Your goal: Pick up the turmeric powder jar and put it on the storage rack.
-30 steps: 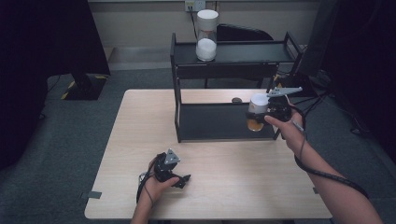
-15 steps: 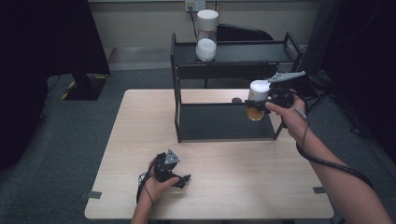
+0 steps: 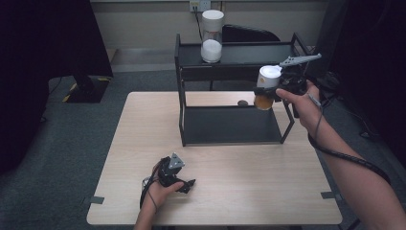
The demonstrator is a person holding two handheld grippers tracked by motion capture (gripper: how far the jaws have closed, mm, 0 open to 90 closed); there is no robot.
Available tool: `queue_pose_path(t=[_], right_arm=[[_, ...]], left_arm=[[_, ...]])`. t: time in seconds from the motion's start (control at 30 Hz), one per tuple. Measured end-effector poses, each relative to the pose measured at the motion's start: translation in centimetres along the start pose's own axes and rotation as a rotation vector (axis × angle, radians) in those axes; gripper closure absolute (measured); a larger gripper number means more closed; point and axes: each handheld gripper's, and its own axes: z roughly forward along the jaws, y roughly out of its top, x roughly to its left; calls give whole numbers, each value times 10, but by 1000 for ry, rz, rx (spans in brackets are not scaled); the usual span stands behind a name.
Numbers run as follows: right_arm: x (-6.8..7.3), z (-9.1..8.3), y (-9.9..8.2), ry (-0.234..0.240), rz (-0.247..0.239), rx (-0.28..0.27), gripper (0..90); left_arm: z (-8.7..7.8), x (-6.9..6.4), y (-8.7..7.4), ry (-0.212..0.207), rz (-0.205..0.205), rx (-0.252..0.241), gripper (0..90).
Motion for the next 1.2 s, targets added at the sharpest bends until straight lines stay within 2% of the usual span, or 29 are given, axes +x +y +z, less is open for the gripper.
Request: queue_pose_path(t=[0.47, 0.93, 1.2], right_arm=[[-1, -11, 28, -2, 0, -21, 307], [1, -24, 67, -18, -15, -38, 307], [-2, -28, 91, -23, -6, -46, 307]], left_arm=[[0, 0, 0, -1, 0, 2, 0], [0, 0, 0, -1, 0, 3, 0], [0, 0, 0, -1, 0, 2, 0]])
